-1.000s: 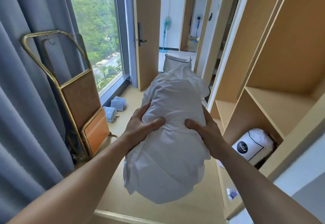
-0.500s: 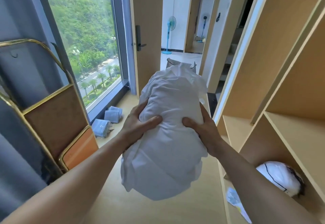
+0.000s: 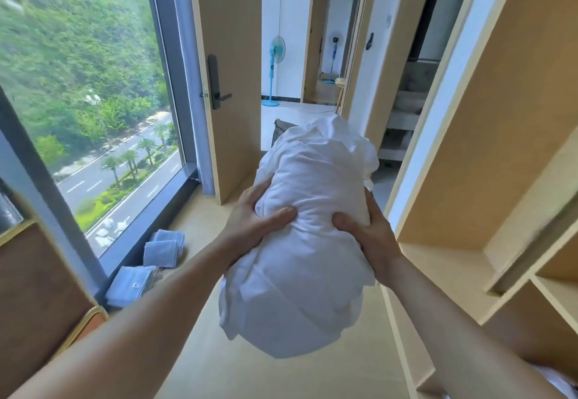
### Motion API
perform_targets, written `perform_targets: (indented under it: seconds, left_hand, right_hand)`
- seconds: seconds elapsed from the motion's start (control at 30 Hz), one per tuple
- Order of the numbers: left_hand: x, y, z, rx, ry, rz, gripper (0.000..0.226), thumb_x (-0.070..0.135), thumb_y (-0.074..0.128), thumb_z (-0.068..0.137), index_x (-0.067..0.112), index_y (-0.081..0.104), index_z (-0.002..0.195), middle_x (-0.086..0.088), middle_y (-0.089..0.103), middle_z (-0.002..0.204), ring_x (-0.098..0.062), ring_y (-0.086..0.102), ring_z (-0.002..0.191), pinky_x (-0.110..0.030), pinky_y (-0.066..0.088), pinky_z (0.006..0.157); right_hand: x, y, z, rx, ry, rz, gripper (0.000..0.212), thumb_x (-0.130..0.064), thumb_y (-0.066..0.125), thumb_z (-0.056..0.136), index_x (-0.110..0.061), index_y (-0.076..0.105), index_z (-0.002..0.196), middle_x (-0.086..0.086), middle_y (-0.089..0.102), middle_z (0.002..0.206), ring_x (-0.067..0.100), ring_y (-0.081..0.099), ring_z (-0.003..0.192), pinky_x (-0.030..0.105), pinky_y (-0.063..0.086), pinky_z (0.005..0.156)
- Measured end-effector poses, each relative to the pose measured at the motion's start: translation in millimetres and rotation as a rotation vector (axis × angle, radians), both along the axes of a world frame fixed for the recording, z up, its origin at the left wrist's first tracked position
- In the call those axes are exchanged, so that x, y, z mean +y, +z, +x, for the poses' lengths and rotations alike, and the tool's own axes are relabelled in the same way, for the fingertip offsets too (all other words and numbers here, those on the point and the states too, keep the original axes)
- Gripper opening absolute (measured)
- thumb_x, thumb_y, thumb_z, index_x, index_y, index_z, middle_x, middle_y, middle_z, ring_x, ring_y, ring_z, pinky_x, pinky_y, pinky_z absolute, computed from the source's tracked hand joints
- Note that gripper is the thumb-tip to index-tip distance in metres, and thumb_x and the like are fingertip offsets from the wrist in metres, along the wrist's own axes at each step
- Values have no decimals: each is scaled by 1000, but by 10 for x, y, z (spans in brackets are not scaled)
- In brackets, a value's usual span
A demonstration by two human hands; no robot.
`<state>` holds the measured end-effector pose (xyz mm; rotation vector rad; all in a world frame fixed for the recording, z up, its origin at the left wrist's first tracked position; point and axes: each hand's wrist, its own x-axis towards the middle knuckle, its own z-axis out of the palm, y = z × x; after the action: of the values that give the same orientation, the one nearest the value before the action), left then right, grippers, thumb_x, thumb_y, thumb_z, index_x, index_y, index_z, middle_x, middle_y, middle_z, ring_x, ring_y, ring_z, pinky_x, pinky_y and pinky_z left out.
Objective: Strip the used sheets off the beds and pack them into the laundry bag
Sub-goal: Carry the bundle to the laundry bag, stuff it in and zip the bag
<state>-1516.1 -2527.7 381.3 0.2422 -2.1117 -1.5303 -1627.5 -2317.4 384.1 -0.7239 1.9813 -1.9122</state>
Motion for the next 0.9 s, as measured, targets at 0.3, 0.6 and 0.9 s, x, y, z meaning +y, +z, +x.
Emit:
perform_targets:
  seconds: [0.3,0.6,0.9]
  left_hand:
    - [-818,-148,-1810,-45,-19,14,80,69,79,53,60,53,129,15,52,142,-2,47,133,-40,36,116]
    - [-1718,63,-3418,-61,72,-7,89,69,77,56,54,48,138,18,49,144,-3,46,134,-42,36,116]
    - [-2949,-114,-5031,-36,61,10,85,70,78,59,56,49,137,18,49,144,-2,45,134,-42,35,117]
  right_hand:
    - [-753,-77,-1672,-15,2,-65,89,-53,85,50,-50,53,133,-19,69,119,2,69,101,19,58,71]
    - [-1769,71,-3552,45,63,-46,102,-59,83,46,-46,48,142,-19,65,123,-6,66,98,11,54,67]
    - [-3010,-46,-5172,44,65,-19,100,-59,85,48,-45,49,140,-16,67,125,4,67,107,20,56,77]
